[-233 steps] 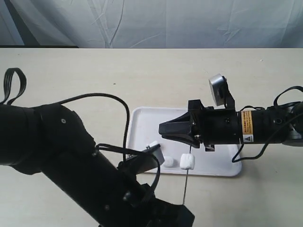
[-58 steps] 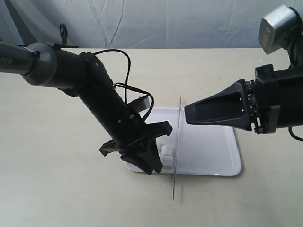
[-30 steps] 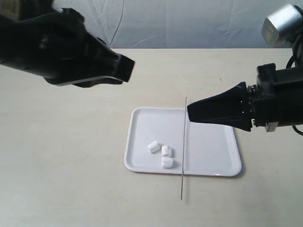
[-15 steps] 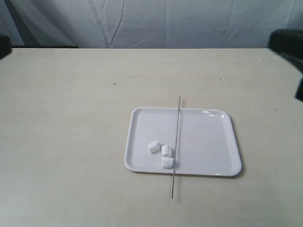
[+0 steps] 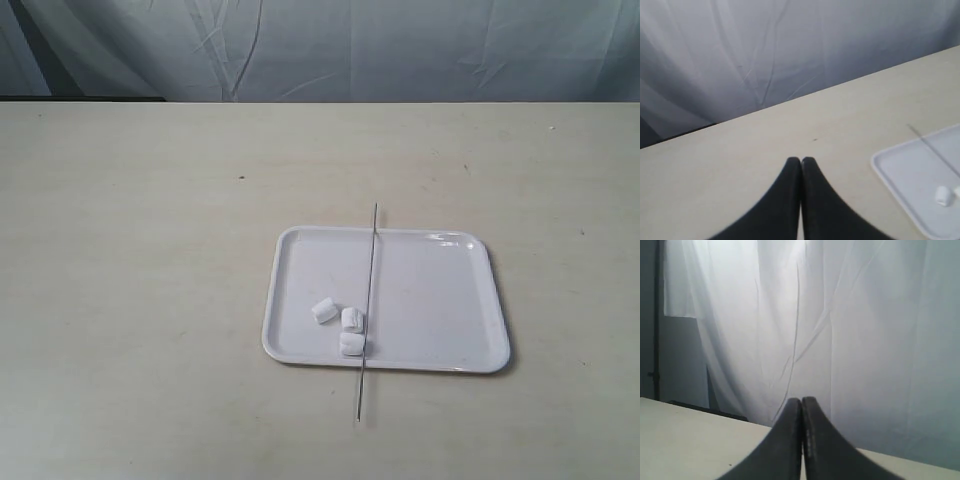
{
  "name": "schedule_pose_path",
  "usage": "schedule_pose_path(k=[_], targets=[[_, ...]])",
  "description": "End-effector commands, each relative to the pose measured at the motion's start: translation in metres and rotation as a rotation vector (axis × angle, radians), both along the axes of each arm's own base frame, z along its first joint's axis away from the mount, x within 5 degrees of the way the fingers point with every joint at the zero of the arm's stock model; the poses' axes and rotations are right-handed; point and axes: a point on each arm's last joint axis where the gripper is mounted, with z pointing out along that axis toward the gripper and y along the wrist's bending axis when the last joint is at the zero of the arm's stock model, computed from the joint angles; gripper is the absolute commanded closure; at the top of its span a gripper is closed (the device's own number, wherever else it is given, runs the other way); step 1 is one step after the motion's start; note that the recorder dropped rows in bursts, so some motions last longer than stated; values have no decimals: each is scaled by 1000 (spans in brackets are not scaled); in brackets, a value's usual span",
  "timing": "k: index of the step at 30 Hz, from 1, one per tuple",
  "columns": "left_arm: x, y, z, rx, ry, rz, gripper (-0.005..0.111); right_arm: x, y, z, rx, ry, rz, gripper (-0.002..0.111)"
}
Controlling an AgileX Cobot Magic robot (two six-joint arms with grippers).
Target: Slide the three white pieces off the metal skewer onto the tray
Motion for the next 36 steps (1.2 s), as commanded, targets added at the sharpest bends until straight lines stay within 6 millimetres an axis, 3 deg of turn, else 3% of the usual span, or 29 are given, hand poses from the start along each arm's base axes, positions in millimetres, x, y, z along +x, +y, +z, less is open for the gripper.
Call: schedule_pose_path(k=[1,6,11,13,15,19,29,36], targets=[[-11,-14,-15,-91,-15,-200,107,1,-3,-18,46,53,-26,109],[-21,-26,-29,-82,-19,-381,107,4,-2,-40,56,124,-19,109],[-22,-22,-30,14,-66,-382,107,8,-6,-61,54,177,-76,109],[-21,-20,-31,58,-73,-364,107,8,-6,-63,52,184,-72,109],[-23,-20,-33,-49,7,-354,107,8,-5,-63,51,185,-65,109],[-24,-20,-32,-86,18,-352,107,7,-4,-63,49,187,-51,109],[-19,7,-28,-108,-54,17,107,-3,8,-61,37,169,125,109],[-46,30,-20,-109,-257,264,107,-8,-9,-58,115,93,-64,109]])
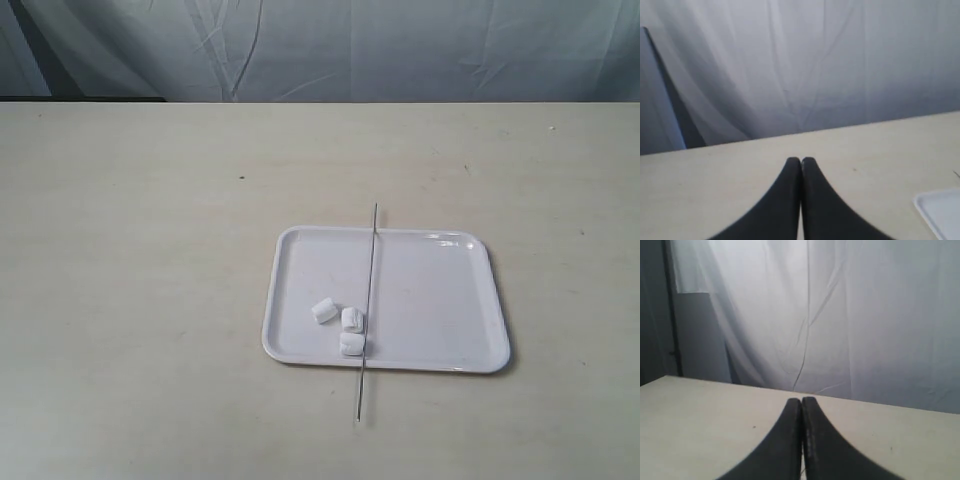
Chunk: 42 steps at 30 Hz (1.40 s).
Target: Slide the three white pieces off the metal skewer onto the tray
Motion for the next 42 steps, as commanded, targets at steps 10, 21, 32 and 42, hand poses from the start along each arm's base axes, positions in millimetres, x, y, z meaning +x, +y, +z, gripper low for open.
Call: schedule_pose_path(k=[10,21,32,42], targets=[[-6,7,-18,-56,-83,179,107,4,-18,-50,27,112,-253,109],[9,6,-72,-57,-53,197,107,2,-28,-57,59,-25,-396,109],[8,1,-83,-15,63,148,107,0,-45,-82,86,265,-591,109],[8,4,-84,-55,75,180,107,-11,-43,-88,-22,265,-545,109]])
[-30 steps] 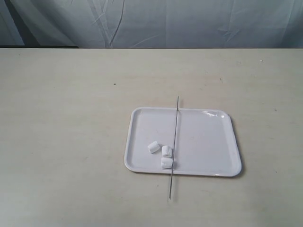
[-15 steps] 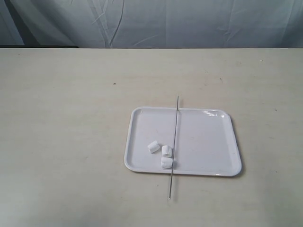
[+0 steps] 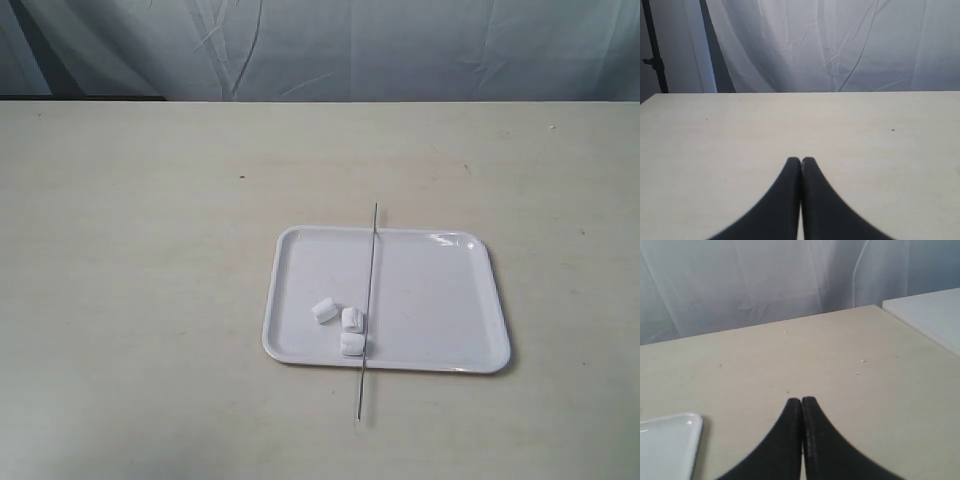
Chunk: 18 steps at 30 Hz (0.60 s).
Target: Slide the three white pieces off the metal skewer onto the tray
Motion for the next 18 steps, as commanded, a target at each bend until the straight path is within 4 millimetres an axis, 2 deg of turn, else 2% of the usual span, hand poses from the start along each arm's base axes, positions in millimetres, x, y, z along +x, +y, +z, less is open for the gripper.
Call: schedule_pose_path(k=[1,4,9,13,18], targets=[[0,1,0,-9,-5,9,107,0,5,-1,39,-2,75,109],[0,1,0,-9,-5,9,107,0,6,-1,-28,7,109,109],[0,1,-1,6,-1,10,107,1,10,-2,-21,15,160,109],[0,2,-1,11,3,25,107,-1,15,-6,-86,68,225,109],[0,3,-1,14,3,54,107,-1,15,-7,-70,74,227,109]])
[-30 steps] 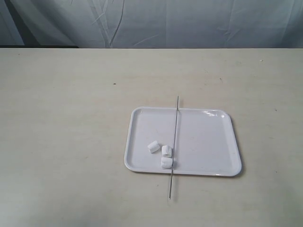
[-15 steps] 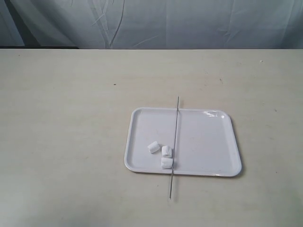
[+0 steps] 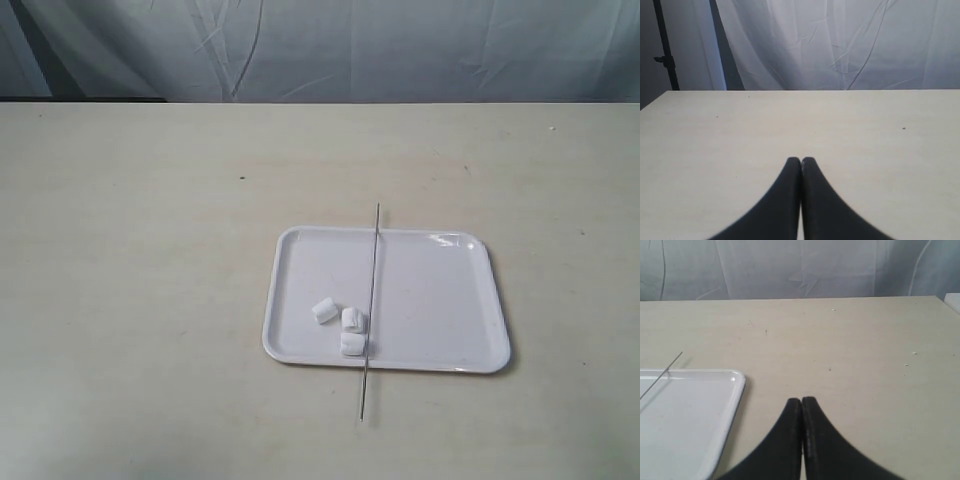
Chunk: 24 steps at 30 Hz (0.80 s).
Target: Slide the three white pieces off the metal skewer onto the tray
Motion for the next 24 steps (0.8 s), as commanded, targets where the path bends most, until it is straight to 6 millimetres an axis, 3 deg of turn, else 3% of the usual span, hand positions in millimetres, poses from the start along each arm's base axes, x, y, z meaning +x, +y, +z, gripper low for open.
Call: schedule_pose_path(k=[1,9,24], targets=[[0,1,-1,11,-3,18,107,0,1,-1,-6,-3,10,109],[0,2,-1,13,-2,26,107,0,1,-1,-69,-3,32,109],[0,3,-1,-10,-1,56,107,0,2,0,-23,-6,29,109]])
